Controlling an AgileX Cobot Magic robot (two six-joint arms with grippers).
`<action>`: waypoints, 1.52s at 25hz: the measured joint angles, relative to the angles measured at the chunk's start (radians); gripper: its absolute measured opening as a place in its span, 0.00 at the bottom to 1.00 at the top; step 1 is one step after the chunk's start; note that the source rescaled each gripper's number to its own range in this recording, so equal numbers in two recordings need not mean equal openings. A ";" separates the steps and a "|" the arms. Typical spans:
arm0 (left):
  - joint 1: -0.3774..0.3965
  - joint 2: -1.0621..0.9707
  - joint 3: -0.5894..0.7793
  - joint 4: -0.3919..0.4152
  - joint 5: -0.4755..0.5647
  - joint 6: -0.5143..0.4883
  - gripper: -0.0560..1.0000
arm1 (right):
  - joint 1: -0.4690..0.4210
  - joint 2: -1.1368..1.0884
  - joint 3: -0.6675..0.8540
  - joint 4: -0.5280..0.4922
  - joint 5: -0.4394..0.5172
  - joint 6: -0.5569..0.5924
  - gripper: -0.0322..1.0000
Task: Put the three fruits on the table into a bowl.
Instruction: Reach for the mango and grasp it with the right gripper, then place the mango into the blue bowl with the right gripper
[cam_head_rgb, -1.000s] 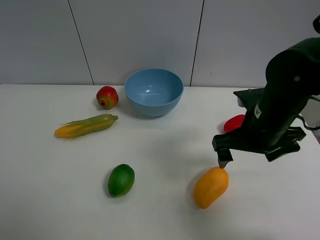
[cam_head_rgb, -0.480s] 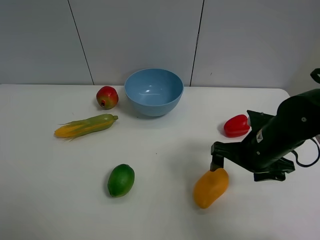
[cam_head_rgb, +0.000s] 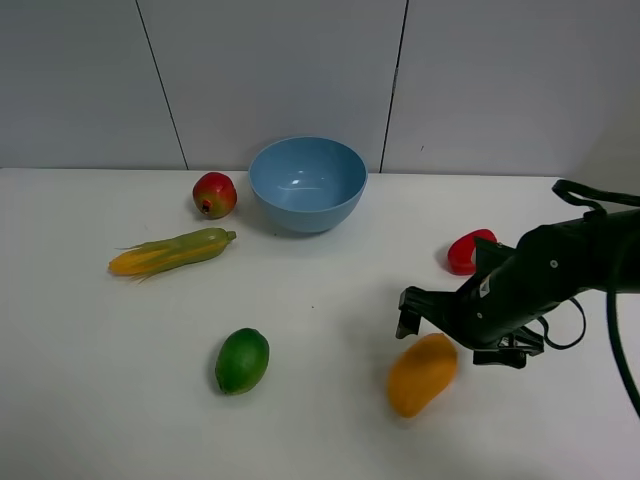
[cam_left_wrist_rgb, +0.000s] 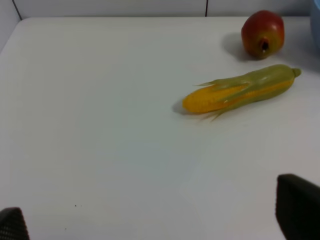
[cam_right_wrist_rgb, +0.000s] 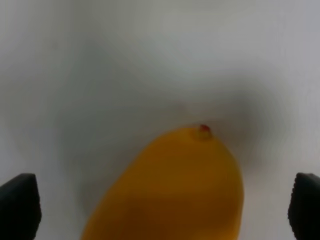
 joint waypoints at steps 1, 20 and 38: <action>0.000 0.000 0.000 0.000 0.000 0.000 1.00 | 0.002 0.020 0.000 0.000 0.000 -0.006 1.00; 0.000 0.000 0.000 0.000 0.000 0.000 1.00 | 0.035 0.145 -0.001 0.022 -0.023 -0.035 1.00; 0.000 0.000 0.000 0.000 0.000 0.000 1.00 | 0.035 0.145 -0.001 0.017 -0.012 -0.053 0.10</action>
